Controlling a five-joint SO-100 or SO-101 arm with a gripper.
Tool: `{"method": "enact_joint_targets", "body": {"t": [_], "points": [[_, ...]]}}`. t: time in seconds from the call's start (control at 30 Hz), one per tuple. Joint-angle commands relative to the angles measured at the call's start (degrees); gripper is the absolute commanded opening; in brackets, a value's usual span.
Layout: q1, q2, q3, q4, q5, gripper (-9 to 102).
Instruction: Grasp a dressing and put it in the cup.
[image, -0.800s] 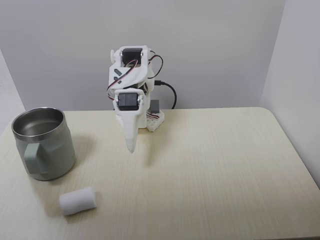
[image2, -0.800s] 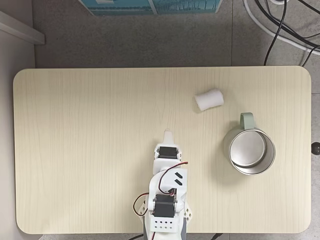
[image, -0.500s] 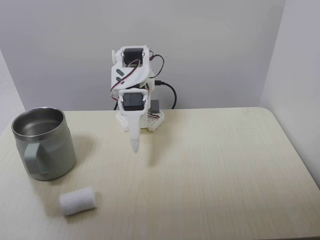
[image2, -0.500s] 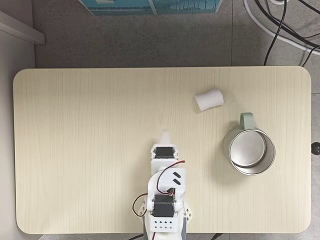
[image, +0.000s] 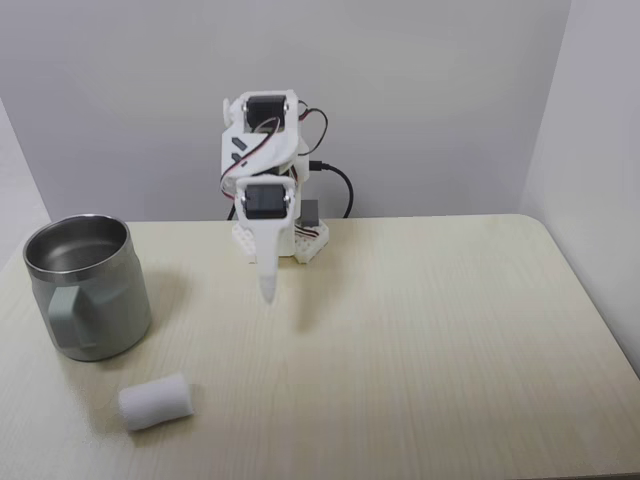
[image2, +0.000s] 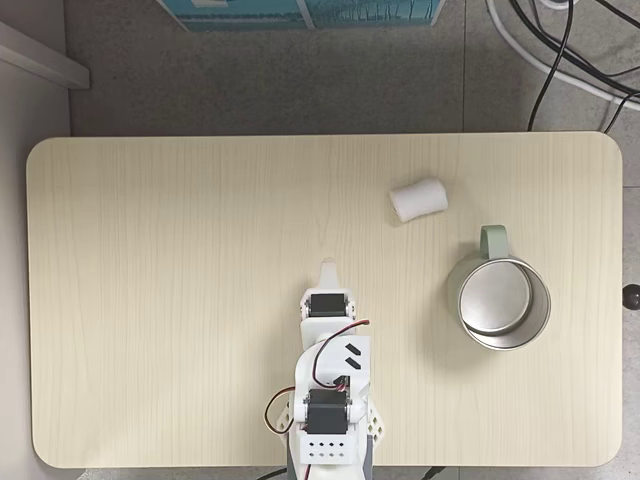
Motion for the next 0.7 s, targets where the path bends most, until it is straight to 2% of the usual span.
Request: {"method": "enact_joint_targets", "body": {"t": [0.0, 0.2, 0.33, 0.53, 0.67], "points": [[1.67, 3.08, 11.07, 3.16, -1.67, 1], [8.44, 39.11, 38.85, 9.4, -6.5, 5], [13.71, 61.52, 53.79, 12.92, -13.97, 16], [19.25, 83.32, 64.25, 12.66, -22.68, 25], [20.92, 90.79, 63.37, 7.03, -26.02, 29]]}}
